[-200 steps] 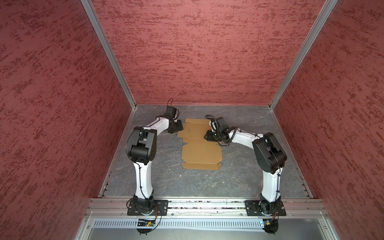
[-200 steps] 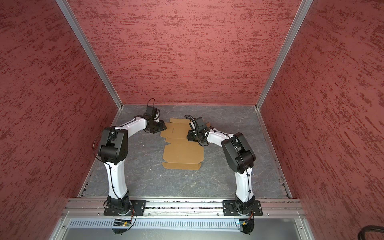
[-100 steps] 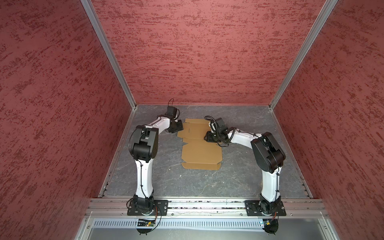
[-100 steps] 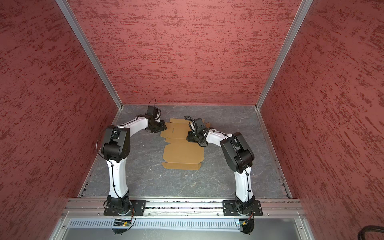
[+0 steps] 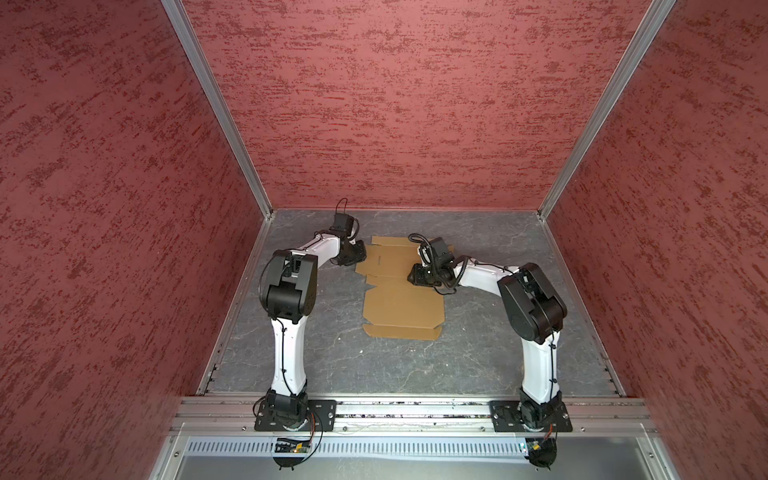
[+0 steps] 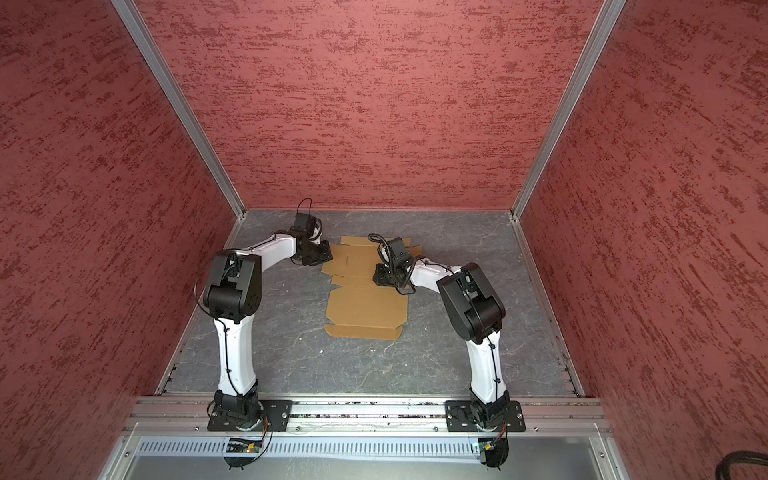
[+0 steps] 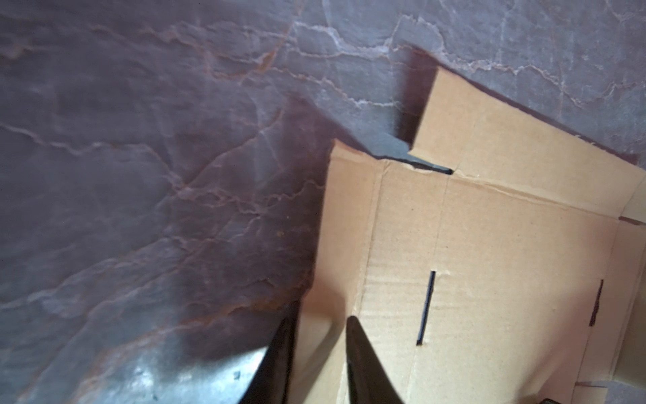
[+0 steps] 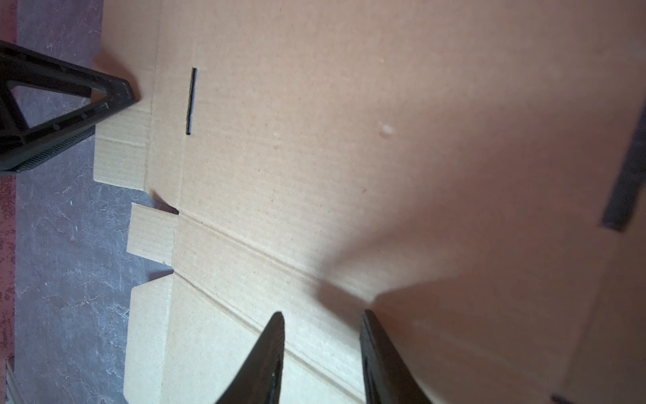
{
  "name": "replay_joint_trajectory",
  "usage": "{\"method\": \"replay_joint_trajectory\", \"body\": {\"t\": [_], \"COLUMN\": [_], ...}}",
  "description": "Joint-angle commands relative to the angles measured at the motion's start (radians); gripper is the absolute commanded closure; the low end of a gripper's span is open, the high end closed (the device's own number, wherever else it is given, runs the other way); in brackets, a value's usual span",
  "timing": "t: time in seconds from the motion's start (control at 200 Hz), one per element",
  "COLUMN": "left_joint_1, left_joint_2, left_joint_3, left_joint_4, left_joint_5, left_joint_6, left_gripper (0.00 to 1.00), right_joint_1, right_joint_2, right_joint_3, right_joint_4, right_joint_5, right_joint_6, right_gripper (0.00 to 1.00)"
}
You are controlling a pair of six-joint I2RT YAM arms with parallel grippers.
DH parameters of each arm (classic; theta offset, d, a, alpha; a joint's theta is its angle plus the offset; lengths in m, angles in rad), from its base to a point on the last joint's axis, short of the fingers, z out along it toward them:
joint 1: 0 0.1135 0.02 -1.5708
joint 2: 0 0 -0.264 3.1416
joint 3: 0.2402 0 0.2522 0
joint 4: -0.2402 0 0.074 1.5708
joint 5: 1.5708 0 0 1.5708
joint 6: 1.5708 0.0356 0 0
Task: Fold the paper box
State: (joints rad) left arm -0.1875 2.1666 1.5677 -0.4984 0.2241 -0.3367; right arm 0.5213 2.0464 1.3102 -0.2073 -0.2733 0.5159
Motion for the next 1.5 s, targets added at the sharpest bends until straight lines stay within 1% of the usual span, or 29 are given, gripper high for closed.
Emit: {"method": "replay_joint_trajectory", "body": {"t": [0.0,0.135,0.2,0.496,0.691,0.867,1.012,1.187,1.358,1.498], "left_joint_1": [0.002,0.002,0.002,0.005,0.005,-0.007,-0.027,-0.085,-0.159,-0.195], "left_joint_2": [0.026,0.015,0.003,-0.089,-0.173,-0.274,-0.366,-0.464,-0.549,-0.610], "left_joint_3": [0.019,0.005,-0.011,-0.149,-0.275,-0.426,-0.563,-0.686,-0.783,-0.864], "left_joint_4": [0.014,0.023,0.036,0.154,0.261,0.396,0.526,0.648,0.741,0.824], "left_joint_5": [0.018,0.014,0.010,-0.005,-0.022,-0.063,-0.119,-0.221,-0.337,-0.397], "left_joint_6": [0.008,0.006,0.003,-0.018,-0.050,-0.091,-0.131,-0.142,-0.120,-0.120], "left_gripper": [0.80,0.87,0.89,0.99,1.00,1.00,1.00,1.00,1.00,1.00], "right_joint_1": [0.006,0.005,0.006,0.006,0.006,0.005,0.005,0.005,0.006,0.006], "right_joint_2": [0.033,0.032,0.032,0.003,-0.022,-0.041,-0.048,-0.053,-0.068,-0.099], "right_joint_3": [0.014,0.018,0.021,0.047,0.096,0.167,0.244,0.274,0.230,0.164], "right_joint_4": [0.002,0.001,0.000,-0.034,-0.088,-0.143,-0.176,-0.128,-0.024,0.039], "right_joint_5": [-0.008,-0.007,-0.010,-0.006,-0.008,-0.023,-0.016,0.003,-0.005,-0.001], "right_joint_6": [0.012,0.011,0.013,0.023,0.027,0.073,0.187,0.373,0.571,0.709], "right_gripper": [0.62,0.62,0.63,0.59,0.57,0.53,0.50,0.46,0.43,0.41]}}
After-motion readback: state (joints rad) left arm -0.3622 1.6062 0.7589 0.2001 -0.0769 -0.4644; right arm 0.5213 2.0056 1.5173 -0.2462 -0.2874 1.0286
